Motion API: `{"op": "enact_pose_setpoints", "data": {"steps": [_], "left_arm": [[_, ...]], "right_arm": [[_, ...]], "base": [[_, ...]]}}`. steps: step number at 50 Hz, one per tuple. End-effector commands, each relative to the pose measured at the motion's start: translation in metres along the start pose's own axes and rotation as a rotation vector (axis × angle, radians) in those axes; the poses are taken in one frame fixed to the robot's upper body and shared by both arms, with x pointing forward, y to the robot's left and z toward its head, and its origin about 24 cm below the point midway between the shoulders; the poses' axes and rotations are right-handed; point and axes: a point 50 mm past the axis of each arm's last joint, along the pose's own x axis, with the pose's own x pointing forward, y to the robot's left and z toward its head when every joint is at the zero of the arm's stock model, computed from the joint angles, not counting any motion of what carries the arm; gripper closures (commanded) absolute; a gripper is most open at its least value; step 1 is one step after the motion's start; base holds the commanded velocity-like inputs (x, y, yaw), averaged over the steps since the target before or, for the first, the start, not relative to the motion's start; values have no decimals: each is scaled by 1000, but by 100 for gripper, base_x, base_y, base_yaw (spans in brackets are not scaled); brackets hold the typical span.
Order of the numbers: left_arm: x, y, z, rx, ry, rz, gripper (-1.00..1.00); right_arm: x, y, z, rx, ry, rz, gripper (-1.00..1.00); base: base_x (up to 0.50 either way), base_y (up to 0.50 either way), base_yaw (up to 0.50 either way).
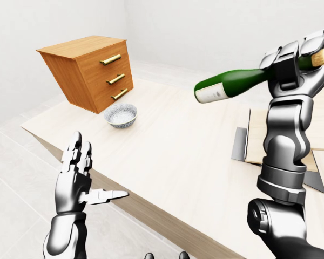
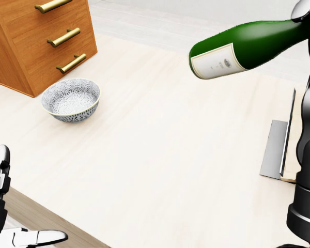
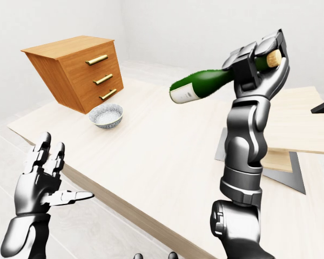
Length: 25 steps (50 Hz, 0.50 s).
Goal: Put the wine bottle on the wine rack.
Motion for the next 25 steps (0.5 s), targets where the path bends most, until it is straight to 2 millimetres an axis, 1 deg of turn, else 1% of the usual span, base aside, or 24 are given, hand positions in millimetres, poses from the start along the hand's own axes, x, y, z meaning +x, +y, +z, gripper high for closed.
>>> {"op": "enact_pose_setpoints", "data": {"steps": [1,12,13,14,15,16,17,18,19,20,21,22,25], "left_arm": [[1,-2,0,-2,-3,-4,-100],[1,-2,0,-2,-2,-4,-100],[1,-1,-1,-2,1,-6,-100],[0,1,-2,-7,9,-6,-100],[0,1,-3,-9,14,-7,-100],[-1,2,-5,-13,20,-8,-100],[0,4,-7,-16,29,-6,-100],[0,4,-8,-17,31,-6,-100],[0,5,-10,-22,37,-2,-100],[0,6,-10,-25,36,2,-100],[0,6,-9,-28,32,4,-100],[0,7,-7,-37,24,8,-100],[-2,5,-4,-37,10,6,-100]], "right_arm": [[13,-12,24,105,-13,-82,100],[13,-12,22,107,16,-87,100],[20,-15,26,82,6,-93,100],[35,-23,37,1,-22,-98,100],[42,-27,40,-16,-22,-112,100],[50,-30,46,-80,-36,-110,100],[60,-35,59,-112,-58,-127,100],[62,-35,57,-122,-51,-124,100],[67,-37,66,-182,-63,-108,100],[71,-39,73,-191,-79,-128,100],[73,-40,76,-184,-85,-131,100],[75,-39,84,-179,-100,-115,100],[79,-39,92,-194,-112,-118,100]], "base": [[0,0,0],[0,0,0],[0,0,0],[0,0,0],[0,0,0],[0,0,0],[0,0,0],[0,0,0],[0,0,0],[0,0,0],[0,0,0],[0,0,0],[0,0,0]]}}
